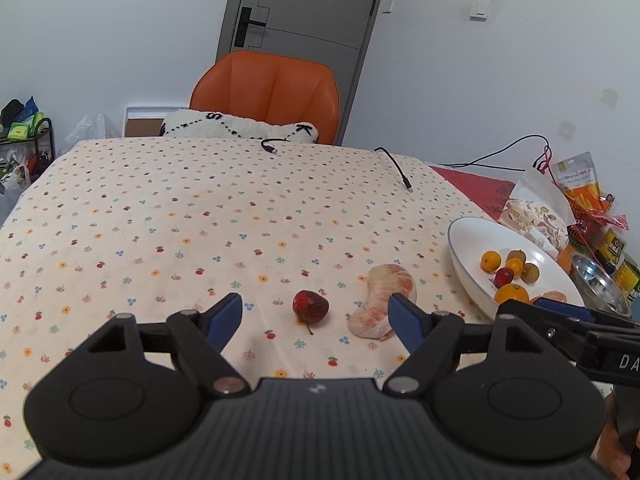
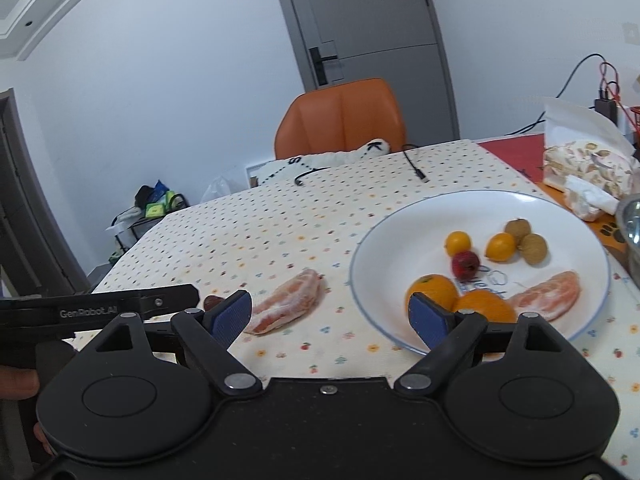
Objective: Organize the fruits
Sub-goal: 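Move both tools back over the remaining fruits, then grasp the red plum with the left tool while the right tool grasps the grapefruit segment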
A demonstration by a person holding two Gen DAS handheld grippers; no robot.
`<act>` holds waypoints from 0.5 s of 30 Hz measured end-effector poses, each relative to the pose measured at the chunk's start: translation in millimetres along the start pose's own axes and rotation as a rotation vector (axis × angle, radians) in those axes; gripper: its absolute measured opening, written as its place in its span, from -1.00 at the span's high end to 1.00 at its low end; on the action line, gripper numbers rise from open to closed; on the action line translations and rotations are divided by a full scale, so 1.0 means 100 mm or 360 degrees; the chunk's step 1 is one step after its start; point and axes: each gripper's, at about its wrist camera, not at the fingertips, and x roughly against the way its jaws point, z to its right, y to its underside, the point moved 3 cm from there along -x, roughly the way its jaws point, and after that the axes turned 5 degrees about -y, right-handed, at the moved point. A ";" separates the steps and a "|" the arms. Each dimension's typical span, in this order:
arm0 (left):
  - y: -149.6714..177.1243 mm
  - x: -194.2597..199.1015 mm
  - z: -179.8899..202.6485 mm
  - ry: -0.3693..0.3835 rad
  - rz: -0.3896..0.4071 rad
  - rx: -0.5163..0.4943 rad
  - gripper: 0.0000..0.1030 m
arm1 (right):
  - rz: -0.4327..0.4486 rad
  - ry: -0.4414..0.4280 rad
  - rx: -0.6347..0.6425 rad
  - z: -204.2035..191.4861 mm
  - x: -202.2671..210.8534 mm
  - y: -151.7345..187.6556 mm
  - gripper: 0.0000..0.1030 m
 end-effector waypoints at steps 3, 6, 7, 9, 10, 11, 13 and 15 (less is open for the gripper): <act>0.02 -0.03 -0.02 0.0005 0.0001 0.0006 -0.47 | -0.0014 -0.0016 0.0009 -0.05 -0.04 0.01 -0.65; 0.03 -0.06 -0.04 0.0008 -0.0006 0.0008 -0.38 | -0.0034 -0.0030 0.0018 -0.11 -0.09 0.03 -0.61; 0.03 -0.07 -0.04 0.0011 -0.0009 0.0009 -0.35 | -0.0042 -0.0035 0.0024 -0.13 -0.11 0.03 -0.58; 0.03 -0.10 -0.05 0.0014 -0.0014 0.0012 -0.31 | -0.0051 -0.0044 0.0040 -0.17 -0.14 0.04 -0.55; 0.03 -0.11 -0.06 0.0016 -0.0015 0.0013 -0.28 | -0.0058 -0.0048 0.0043 -0.18 -0.15 0.04 -0.52; 0.03 -0.12 -0.06 0.0019 -0.0015 0.0013 -0.27 | -0.0066 -0.0052 0.0046 -0.19 -0.17 0.05 -0.51; 0.03 -0.15 -0.06 0.0024 -0.0016 0.0013 -0.21 | -0.0078 -0.0053 0.0053 -0.22 -0.21 0.05 -0.46; 0.03 -0.19 -0.06 0.0032 -0.0020 0.0017 -0.16 | -0.0086 -0.0056 0.0059 -0.24 -0.23 0.06 -0.43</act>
